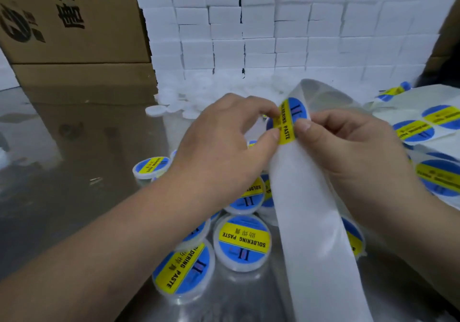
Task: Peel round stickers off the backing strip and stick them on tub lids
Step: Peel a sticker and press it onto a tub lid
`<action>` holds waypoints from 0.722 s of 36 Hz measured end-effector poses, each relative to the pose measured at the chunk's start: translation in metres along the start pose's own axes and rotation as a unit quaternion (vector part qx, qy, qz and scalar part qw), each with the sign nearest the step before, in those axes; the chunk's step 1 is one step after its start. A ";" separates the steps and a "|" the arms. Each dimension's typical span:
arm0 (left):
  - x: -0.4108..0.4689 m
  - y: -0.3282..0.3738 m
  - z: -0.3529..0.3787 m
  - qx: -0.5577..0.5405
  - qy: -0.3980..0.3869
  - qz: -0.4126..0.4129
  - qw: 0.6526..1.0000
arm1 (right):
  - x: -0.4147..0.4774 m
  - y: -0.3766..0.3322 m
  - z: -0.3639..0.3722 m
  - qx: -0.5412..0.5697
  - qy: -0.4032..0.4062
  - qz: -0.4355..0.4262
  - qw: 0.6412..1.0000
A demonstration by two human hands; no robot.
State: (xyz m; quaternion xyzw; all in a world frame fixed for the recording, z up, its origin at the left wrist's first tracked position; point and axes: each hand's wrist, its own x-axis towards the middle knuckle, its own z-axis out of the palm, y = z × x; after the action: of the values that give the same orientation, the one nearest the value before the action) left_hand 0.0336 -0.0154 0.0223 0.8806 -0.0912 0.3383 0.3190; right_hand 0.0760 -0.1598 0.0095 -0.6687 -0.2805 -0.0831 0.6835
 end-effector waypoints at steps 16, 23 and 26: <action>-0.006 -0.001 0.001 0.033 -0.013 0.022 0.999 | -0.004 0.000 0.002 -0.107 -0.122 -0.070 0.984; -0.003 0.001 -0.005 -0.068 -0.014 -0.066 0.995 | -0.002 0.002 -0.001 -0.113 -0.114 -0.090 0.983; 0.002 -0.003 -0.006 -0.129 0.042 -0.136 0.981 | -0.002 0.003 0.000 -0.108 -0.113 -0.084 0.984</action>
State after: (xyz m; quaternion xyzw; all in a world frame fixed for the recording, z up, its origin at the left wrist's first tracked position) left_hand 0.0333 -0.0087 0.0259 0.8210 -0.0003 0.3143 0.4766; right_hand 0.0760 -0.1604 0.0060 -0.7177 -0.4009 -0.0939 0.5616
